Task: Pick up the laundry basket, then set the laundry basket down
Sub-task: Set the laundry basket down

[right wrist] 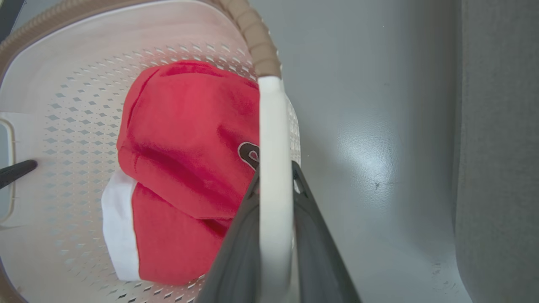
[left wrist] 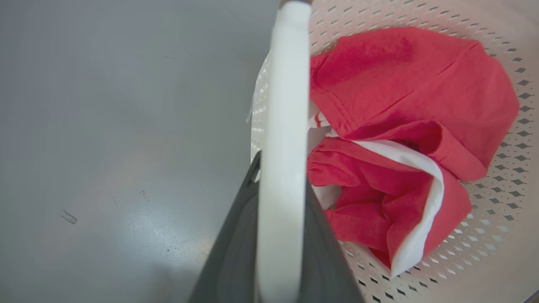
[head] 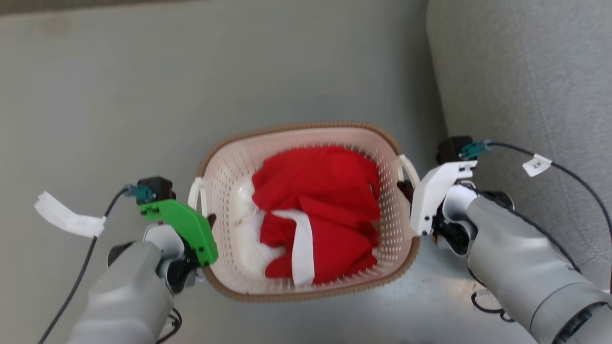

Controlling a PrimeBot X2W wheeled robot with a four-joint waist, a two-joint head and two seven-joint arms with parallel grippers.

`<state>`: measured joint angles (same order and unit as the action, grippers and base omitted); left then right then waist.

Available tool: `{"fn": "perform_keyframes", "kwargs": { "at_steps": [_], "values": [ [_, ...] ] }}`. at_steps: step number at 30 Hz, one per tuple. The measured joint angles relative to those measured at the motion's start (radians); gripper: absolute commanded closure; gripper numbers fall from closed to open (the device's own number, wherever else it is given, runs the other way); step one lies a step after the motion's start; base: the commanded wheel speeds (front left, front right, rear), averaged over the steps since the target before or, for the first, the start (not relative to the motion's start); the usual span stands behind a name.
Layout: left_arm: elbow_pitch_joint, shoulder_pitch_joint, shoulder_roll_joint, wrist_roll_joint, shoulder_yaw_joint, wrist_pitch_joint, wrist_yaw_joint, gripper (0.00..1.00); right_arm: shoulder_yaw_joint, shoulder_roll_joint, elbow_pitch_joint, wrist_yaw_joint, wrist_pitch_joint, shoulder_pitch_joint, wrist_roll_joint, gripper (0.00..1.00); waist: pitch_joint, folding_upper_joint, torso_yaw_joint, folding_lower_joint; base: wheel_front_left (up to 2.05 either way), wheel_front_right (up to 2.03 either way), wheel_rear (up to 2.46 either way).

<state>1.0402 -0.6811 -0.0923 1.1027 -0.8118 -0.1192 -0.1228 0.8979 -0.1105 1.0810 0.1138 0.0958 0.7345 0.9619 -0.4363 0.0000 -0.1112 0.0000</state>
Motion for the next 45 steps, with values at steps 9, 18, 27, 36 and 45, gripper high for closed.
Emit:
{"fn": "perform_keyframes", "kwargs": {
  "at_steps": [9,18,27,36,45],
  "values": [
    [-0.004,-0.081,-0.002,-0.007,0.001,0.049,0.0,1.0,-0.011,-0.01,-0.008,0.0,-0.062,0.071,0.0,1.0,-0.126,0.0,0.005,0.0,0.0,0.0,0.0],
    [-0.001,-0.134,-0.004,-0.021,0.001,0.109,0.0,1.0,-0.015,-0.01,-0.009,0.0,-0.135,0.104,0.0,1.0,-0.246,0.0,0.018,0.0001,0.0,0.0,0.0],
    [0.015,-0.165,-0.003,-0.029,0.0,0.161,0.0,1.0,-0.013,-0.005,-0.009,0.0,-0.181,0.138,0.0,1.0,-0.345,0.0,0.032,0.0001,0.0,0.0,0.0],
    [0.02,-0.206,-0.002,-0.05,-0.005,0.21,0.0,1.0,-0.011,-0.005,-0.008,0.0,-0.238,0.168,-0.001,1.0,-0.42,0.0,0.041,0.0001,0.0,0.0,0.0],
    [0.027,-0.222,0.0,-0.06,-0.022,0.241,0.0,1.0,-0.003,-0.004,0.007,0.001,-0.272,0.18,-0.002,1.0,-0.46,0.0,0.047,0.0002,0.0,0.0,0.0]
  ]
}}
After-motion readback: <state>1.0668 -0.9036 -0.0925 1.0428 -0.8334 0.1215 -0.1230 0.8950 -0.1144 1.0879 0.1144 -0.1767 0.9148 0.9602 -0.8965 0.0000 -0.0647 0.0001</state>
